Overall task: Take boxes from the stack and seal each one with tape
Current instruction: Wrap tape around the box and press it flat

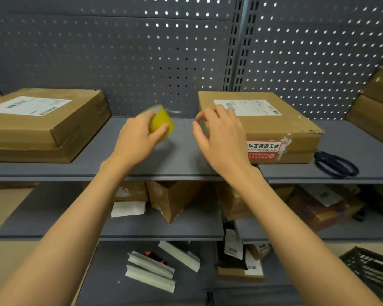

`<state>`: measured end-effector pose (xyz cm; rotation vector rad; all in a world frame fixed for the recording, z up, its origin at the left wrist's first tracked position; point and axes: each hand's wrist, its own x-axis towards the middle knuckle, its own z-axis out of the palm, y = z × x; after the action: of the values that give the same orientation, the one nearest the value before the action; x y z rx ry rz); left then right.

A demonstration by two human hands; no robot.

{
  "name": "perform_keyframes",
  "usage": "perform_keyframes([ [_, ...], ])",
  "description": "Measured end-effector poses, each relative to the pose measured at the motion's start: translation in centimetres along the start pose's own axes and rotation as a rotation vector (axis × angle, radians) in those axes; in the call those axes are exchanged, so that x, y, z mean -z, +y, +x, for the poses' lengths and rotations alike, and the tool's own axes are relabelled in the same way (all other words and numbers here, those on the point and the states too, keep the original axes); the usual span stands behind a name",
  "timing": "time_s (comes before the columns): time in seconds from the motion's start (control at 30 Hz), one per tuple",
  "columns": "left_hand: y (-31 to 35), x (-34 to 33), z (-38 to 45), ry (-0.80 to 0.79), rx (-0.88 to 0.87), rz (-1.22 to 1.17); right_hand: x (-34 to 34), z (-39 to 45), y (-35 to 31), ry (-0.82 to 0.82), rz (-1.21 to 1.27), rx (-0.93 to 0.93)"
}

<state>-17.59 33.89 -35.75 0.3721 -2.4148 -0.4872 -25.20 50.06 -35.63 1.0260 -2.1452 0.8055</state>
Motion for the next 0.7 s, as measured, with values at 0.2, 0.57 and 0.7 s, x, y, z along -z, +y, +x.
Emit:
perform_keyframes([
  [0.2,5.4,1.7,0.7,0.102,0.097,-0.364,2.1,1.4,0.8,0.057,0.4,-0.046],
  [0.57,17.5,-3.4,0.3,0.182,0.152,-0.542,10.0,1.8,10.4,0.096,0.577,0.021],
  [0.7,21.6,-5.7,-0.4,0.173,0.152,-0.573,12.0,1.5,14.2,0.006,0.57,0.065],
])
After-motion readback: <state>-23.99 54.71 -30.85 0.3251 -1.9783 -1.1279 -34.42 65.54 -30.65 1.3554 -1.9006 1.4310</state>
